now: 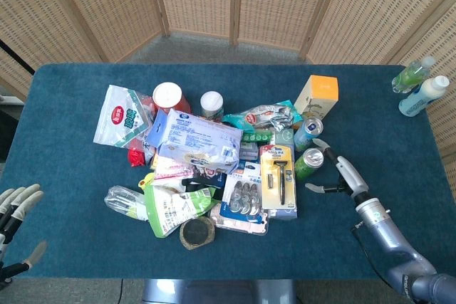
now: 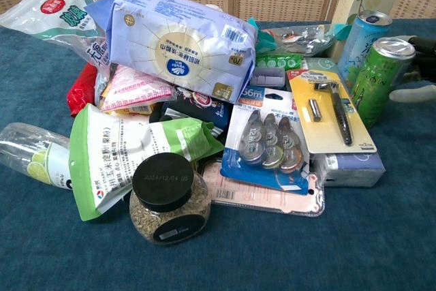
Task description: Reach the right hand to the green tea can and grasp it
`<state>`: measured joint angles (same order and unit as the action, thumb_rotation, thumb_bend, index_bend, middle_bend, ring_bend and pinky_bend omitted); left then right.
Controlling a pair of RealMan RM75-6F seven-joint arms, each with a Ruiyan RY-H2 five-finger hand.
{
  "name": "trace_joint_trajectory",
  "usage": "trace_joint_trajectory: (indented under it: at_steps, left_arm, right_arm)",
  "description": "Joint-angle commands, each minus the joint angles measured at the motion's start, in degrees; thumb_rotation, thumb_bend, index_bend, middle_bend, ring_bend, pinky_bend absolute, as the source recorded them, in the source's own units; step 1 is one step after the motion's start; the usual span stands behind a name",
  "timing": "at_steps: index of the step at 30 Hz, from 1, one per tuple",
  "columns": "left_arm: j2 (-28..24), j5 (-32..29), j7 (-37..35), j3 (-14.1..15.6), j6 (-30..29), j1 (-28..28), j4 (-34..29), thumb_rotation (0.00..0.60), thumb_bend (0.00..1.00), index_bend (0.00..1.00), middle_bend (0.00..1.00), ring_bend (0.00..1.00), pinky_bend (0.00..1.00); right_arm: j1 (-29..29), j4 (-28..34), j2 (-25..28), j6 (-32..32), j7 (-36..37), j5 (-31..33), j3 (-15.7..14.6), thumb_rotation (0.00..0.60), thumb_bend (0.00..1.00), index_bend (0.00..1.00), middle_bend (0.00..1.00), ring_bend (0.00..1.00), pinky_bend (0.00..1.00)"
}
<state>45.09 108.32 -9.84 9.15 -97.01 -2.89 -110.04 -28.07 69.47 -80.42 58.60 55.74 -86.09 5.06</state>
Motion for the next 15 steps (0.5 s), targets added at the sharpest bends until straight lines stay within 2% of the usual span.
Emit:
trace_joint_trajectory:
  at_steps: [1, 2, 4, 6, 10, 13, 15]
  left_arm:
    - [-0.05, -0.15, -0.15, 0.11, -0.52, -0.44, 0.28, 0.600, 0.41, 0.00, 0.00, 0.00, 0.00]
    - [-0.06, -0.19, -0.23, 0.13, -0.73, -0.60, 0.39, 0.600, 0.41, 0.00, 0.00, 0.00, 0.00]
    - [-0.05, -0.27, -0.47, 0.13, -1.22, -0.93, 0.65, 0.600, 0.41, 0.00, 0.00, 0.00, 0.00]
    - [-0.06, -0.33, -0.61, 0.13, -1.47, -1.12, 0.82, 0.600, 0.41, 0.00, 0.00, 0.00, 0.00]
    - [0.15, -0.38, -0.89, 0.01, -1.57, -1.24, 1.19, 0.600, 0.40, 0.00, 0.00, 0.00, 0.00]
    - [0.33, -0.42, -1.13, -0.05, -1.29, -1.13, 1.44, 0.600, 0.41, 0.00, 0.00, 0.00, 0.00]
    - [0.43, -0.50, -1.19, -0.07, -1.00, -1.04, 1.58, 0.600, 0.41, 0.00, 0.00, 0.00, 0.00]
  right_arm:
    - [-0.02, -1.91, -1.44, 0.01, 0.86, 1.35, 0.64, 0.600, 0.14, 0.10, 0.38, 0.31, 0.35]
    - [0.09, -2.54, -1.91, 0.16, 1.09, 1.83, 0.90, 0.600, 0.13, 0.13, 0.41, 0.34, 0.40]
    - [0.35, -3.94, -2.98, 0.52, 1.78, 2.77, 1.44, 0.600, 0.10, 0.26, 0.53, 0.48, 0.54]
    - [0.49, -4.78, -3.43, 0.49, 2.94, 3.17, 1.61, 0.600, 0.08, 0.38, 0.60, 0.57, 0.62]
    - [1.13, -6.28, -4.10, 1.12, 4.15, 4.56, 2.47, 0.600, 0.06, 0.51, 0.72, 0.76, 0.76]
    - [1.79, -6.22, -4.22, 1.71, 5.83, 5.58, 3.24, 0.600, 0.06, 0.59, 0.85, 0.89, 0.83]
    - [2.19, -5.14, -2.81, 1.45, 8.31, 4.84, 2.69, 0.600, 0.06, 0.60, 0.87, 0.91, 0.83]
